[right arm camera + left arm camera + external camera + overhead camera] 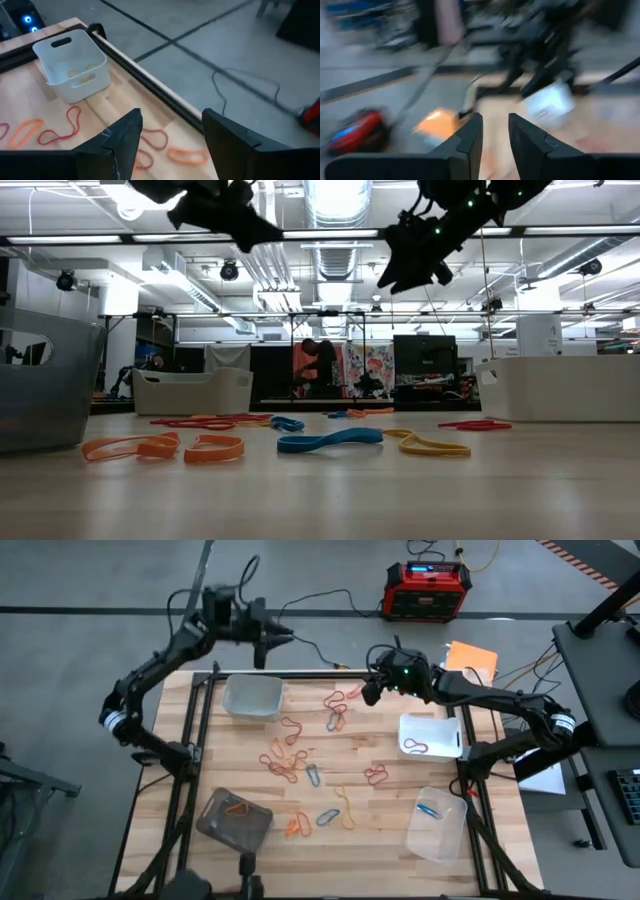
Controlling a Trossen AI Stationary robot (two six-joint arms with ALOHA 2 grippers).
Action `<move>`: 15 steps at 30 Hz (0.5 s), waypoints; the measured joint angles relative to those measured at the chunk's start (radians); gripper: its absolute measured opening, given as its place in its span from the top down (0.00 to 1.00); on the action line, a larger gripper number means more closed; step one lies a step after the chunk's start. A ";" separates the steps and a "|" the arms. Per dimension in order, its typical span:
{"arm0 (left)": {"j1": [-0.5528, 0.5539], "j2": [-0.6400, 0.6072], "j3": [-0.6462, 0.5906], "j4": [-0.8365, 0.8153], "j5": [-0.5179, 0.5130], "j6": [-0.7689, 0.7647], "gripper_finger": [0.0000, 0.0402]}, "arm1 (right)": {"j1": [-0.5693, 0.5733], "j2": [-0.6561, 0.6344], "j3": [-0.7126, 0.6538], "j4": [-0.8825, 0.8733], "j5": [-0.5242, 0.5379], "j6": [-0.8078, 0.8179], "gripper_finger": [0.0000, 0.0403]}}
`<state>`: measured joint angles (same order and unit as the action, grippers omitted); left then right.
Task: Sort rubber bands into baskets
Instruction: Put the orange rubber band into the black bin
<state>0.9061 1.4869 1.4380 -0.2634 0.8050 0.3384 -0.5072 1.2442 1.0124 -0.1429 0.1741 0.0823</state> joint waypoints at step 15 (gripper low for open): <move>-0.043 0.164 0.185 -0.306 -0.036 0.045 0.81 | 0.118 -0.013 -0.026 -0.025 0.208 0.030 0.50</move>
<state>0.8632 1.6510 1.6234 -0.5689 0.7691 0.3834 -0.3892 1.2310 0.9863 -0.1675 0.3820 0.1124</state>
